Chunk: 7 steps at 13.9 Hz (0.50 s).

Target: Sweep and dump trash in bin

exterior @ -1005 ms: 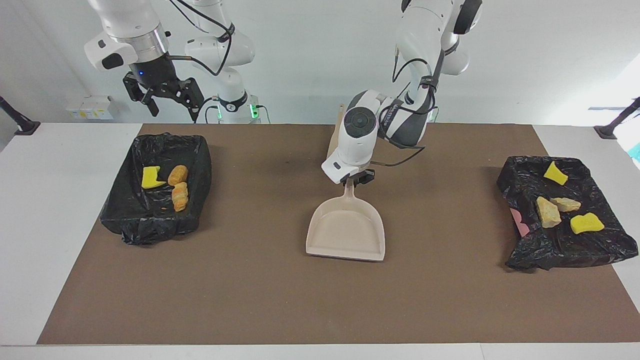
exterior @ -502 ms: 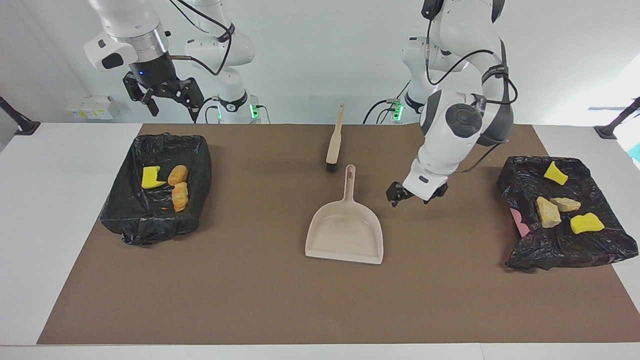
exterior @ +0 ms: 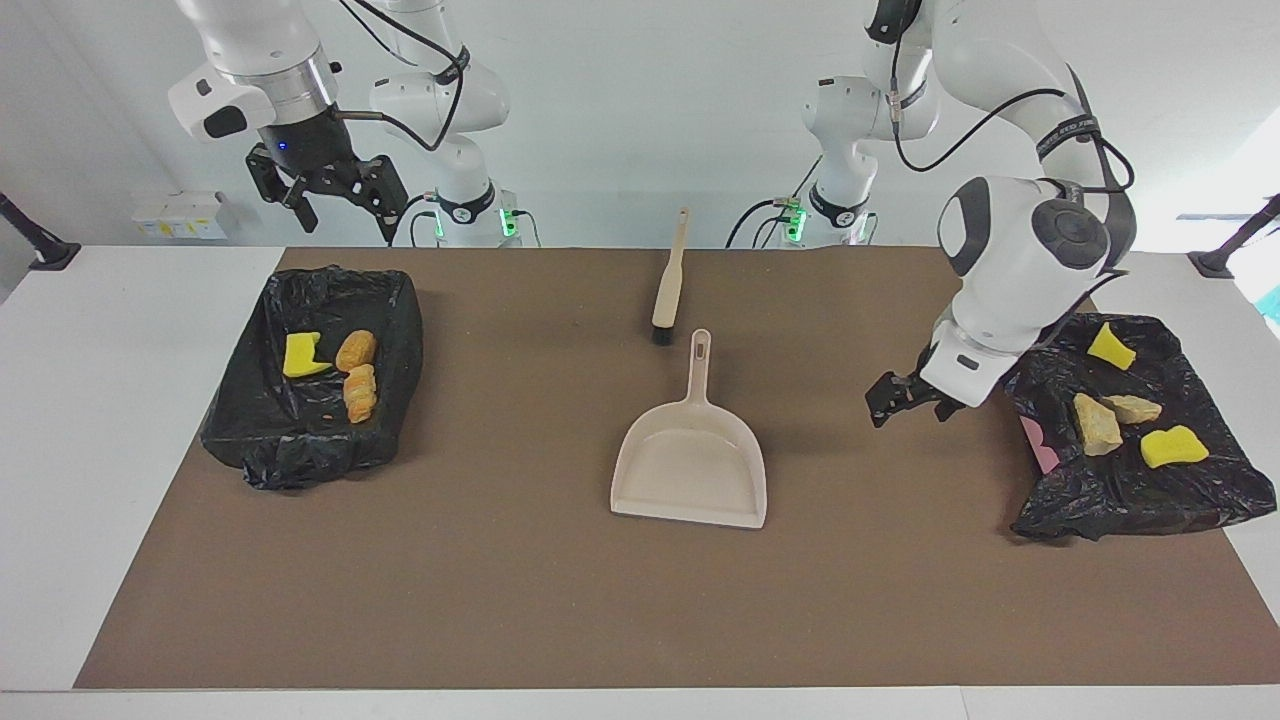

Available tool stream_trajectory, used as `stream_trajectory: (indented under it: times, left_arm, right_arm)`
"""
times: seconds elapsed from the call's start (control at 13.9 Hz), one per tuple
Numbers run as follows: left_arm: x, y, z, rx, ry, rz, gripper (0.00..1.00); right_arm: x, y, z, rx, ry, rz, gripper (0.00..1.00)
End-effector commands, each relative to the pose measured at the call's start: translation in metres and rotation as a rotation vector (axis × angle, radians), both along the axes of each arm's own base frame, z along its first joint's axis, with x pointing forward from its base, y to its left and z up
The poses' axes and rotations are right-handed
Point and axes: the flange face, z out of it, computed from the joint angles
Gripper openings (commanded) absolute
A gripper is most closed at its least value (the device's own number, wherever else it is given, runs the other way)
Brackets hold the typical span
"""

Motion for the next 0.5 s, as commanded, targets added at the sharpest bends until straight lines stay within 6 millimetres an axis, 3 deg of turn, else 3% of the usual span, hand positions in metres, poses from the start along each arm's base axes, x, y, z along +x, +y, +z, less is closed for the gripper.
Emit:
stream_trajectory:
  times: [0.0, 0.43]
  left_arm:
    - [-0.013, 0.015, 0.028, -0.009, -0.015, -0.023, 1.00]
    - [-0.060, 0.026, 0.083, 0.006, 0.003, -0.049, 1.00]
  right_arm:
    - [-0.006, -0.002, 0.001, 0.012, 0.007, 0.015, 1.00]
    - [-0.006, -0.002, 0.001, 0.012, 0.007, 0.014, 1.00]
